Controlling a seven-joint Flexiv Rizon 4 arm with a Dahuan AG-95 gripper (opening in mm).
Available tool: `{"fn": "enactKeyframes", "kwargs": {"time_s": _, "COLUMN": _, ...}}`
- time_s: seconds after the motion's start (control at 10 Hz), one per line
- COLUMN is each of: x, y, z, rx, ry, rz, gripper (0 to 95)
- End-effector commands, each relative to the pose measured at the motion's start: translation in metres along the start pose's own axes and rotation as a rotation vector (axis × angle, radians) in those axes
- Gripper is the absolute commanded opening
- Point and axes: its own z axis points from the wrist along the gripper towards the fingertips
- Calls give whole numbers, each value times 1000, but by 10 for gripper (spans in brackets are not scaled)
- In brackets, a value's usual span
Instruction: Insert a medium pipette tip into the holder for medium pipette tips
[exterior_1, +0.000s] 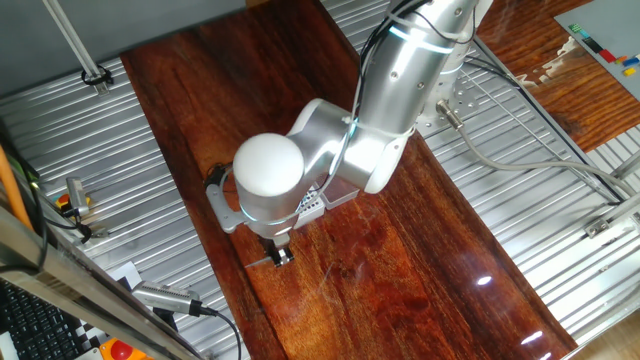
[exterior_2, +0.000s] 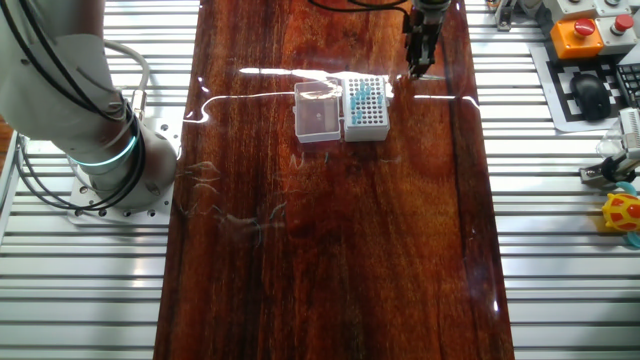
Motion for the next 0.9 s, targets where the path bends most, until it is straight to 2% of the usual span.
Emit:
{"fn": "enactKeyframes", "kwargs": {"time_s": 0.1, "x": -4, "y": 3, "z": 1, "rx": -3, "ry": 1, "rz": 5, "gripper": 190}}
{"fn": "enactKeyframes", "kwargs": {"time_s": 0.7, "x": -6, "y": 3, "z": 11, "rx": -7, "ry": 2, "rz": 23, "gripper": 190}}
{"fn": "enactKeyframes", "kwargs": {"time_s": 0.8, "x": -6, "y": 3, "z": 11, "rx": -12, "ry": 3, "rz": 30, "gripper": 0}}
{"fn": "enactKeyframes", "kwargs": {"time_s": 0.9, "x": -6, "y": 3, "z": 12, "rx": -15, "ry": 3, "rz": 33, "gripper": 0}}
